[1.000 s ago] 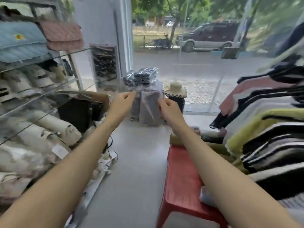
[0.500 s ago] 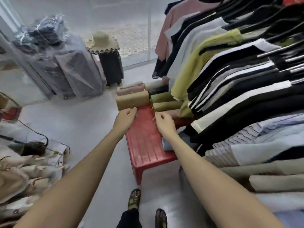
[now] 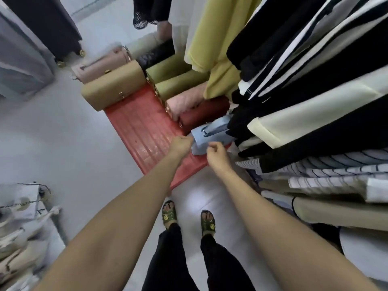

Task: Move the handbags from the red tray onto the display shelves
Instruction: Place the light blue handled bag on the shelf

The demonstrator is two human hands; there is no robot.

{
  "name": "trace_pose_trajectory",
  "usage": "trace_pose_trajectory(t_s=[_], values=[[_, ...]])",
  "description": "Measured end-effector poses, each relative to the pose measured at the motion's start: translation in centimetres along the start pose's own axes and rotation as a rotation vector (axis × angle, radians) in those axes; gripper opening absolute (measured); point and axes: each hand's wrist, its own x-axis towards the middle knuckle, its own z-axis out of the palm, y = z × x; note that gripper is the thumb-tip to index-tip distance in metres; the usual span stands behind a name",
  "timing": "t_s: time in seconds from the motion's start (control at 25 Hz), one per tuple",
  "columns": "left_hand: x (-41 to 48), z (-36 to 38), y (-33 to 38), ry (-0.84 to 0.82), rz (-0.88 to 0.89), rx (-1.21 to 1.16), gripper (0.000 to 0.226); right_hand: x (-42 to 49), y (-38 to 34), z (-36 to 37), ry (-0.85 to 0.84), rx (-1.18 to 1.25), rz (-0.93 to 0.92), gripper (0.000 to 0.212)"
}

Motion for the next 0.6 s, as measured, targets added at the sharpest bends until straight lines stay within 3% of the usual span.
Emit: trace_pose_trajectory(t_s=[0.08, 0.2, 0.36, 0.44, 0.6], values=[[2.7, 1.4, -0.3, 0.008, -0.049, -0.038, 0.019, 1.0, 0.5, 0.4, 0.013, 0.03, 0.035, 0.038], [6.1, 2.9, -1.2, 0.023, -0.095, -0.02, 0.041, 2.6, 0.9, 1.1, -0.006, 0.035, 0.053, 0.047], [7.2, 3.8, -1.8, 0.033, -0.063, -0.027, 0.016, 3.8, 0.8, 2.0, -0.069, -0.012, 0.07, 0.055], [7.4, 3.8, -2.2, 0.034, -0.043, -0.031, 0.021, 4.1, 1.0, 2.1, -0.081, -0.016, 0.057, 0.056], [6.7, 2.1, -3.0, 0.068, -0.001, -0.059, 0.011, 3.7, 1.1, 3.2, -0.085, -0.019, 0.026, 0.054]])
